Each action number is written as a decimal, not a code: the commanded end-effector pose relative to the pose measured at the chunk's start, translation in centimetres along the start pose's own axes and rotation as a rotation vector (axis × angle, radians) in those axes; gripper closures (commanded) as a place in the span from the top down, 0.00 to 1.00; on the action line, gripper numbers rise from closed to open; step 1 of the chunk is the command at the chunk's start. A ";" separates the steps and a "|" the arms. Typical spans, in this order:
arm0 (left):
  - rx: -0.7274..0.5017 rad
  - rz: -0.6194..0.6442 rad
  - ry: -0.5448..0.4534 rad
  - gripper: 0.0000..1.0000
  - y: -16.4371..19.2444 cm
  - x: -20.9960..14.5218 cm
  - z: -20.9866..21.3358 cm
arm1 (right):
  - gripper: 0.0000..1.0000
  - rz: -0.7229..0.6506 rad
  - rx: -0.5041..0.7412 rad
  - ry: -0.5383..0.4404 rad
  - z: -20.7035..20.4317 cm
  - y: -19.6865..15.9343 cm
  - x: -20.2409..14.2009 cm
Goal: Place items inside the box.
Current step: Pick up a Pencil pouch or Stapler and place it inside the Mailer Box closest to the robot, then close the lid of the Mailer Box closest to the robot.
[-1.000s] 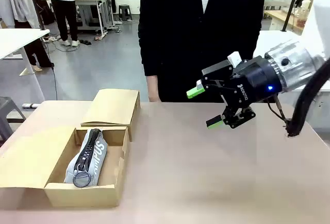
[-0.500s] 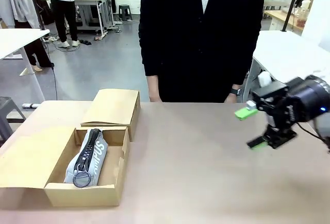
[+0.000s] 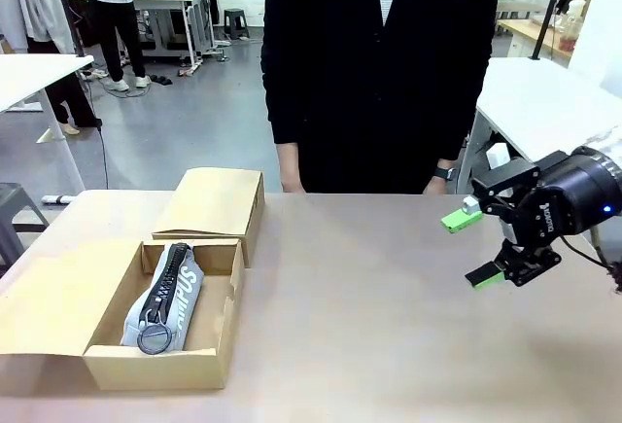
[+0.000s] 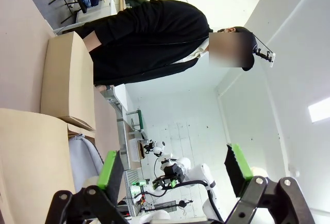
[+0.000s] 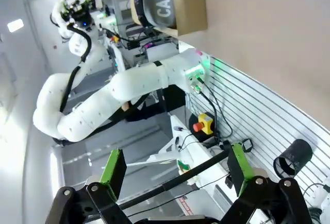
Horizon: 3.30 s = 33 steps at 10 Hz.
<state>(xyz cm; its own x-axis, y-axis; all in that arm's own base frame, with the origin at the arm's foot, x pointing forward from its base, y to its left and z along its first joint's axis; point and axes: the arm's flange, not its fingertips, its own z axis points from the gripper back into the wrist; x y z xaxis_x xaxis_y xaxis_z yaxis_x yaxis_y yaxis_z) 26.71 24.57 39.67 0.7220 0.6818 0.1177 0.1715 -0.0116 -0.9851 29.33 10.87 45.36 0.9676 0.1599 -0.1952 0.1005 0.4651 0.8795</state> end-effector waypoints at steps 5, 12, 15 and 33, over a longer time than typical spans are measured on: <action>-0.014 -0.014 0.002 1.00 -0.1 -0.5 -0.2 | 1.00 -0.290 0.117 -0.045 7.4 -11.0 -0.8; -0.014 -0.014 0.002 1.00 -0.1 -0.5 -0.2 | 1.00 -0.208 0.117 -0.071 8.2 -8.0 -0.4; -0.014 -0.014 0.002 1.00 -0.1 -0.5 -0.2 | 1.00 -0.208 0.117 -0.071 8.2 -8.0 -0.4; -0.398 -1.515 0.516 1.00 1.8 -5.8 -9.1 | 1.00 -0.208 0.117 -0.071 8.2 -8.0 -0.4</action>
<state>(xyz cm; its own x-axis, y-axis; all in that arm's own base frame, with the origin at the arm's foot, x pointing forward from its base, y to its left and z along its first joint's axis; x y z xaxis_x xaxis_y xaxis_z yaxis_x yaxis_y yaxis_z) 28.02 13.58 38.94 -0.1683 0.0361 0.9851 0.9812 0.1017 0.1639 29.90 -0.26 41.67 0.9332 0.0058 -0.3593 0.3284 0.3924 0.8592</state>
